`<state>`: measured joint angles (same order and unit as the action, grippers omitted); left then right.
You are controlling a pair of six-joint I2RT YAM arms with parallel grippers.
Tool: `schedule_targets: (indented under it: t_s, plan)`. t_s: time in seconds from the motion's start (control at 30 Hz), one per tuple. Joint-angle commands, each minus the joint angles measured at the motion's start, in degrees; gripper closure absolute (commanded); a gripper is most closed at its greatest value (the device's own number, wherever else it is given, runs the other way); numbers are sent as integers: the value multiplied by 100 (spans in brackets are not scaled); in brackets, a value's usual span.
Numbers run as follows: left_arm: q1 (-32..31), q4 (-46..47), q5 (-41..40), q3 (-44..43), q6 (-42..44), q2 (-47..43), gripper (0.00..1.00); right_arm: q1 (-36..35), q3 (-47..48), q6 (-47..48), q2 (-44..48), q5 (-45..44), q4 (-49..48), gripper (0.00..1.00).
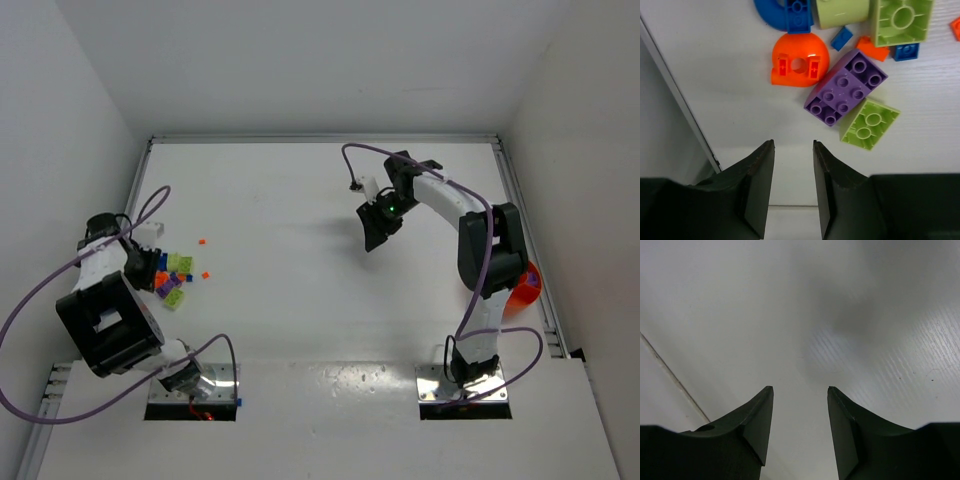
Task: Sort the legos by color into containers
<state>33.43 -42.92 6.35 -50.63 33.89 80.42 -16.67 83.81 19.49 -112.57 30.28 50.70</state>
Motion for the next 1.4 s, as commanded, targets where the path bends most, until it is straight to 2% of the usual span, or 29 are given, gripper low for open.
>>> schedule_targets:
  t_s: [0.0, 0.23, 0.43, 0.63, 0.83, 1.0, 1.2, 1.37]
  plan:
    - [58, 327, -486, 141, -304, -150, 58, -38, 171, 20, 16, 189, -52, 52]
    - [-56, 634, -1091, 475, -567, -35, 62, -38, 223, 73, -37, 189, -51, 52]
    - [-258, 898, -1145, 581, -787, 280, 62, -38, 276, 73, -89, 189, -51, 52]
    - [-451, 899, -680, 458, -972, 509, 62, -38, 276, 126, -142, 136, 2, 52]
    - [-723, 847, 339, 344, -972, 624, 61, -38, 276, 126, -195, 136, 2, 52]
    - [-1049, 723, 1173, 150, -841, 773, 55, -38, 276, 126, -195, 136, 2, 52]
    - [-1155, 723, 1307, -149, -1104, 992, 52, -38, 276, 126, -195, 189, 2, 52]
    - [-1216, 723, 1466, -149, -1156, 818, 52, -38, 276, 126, -142, 189, 2, 52]
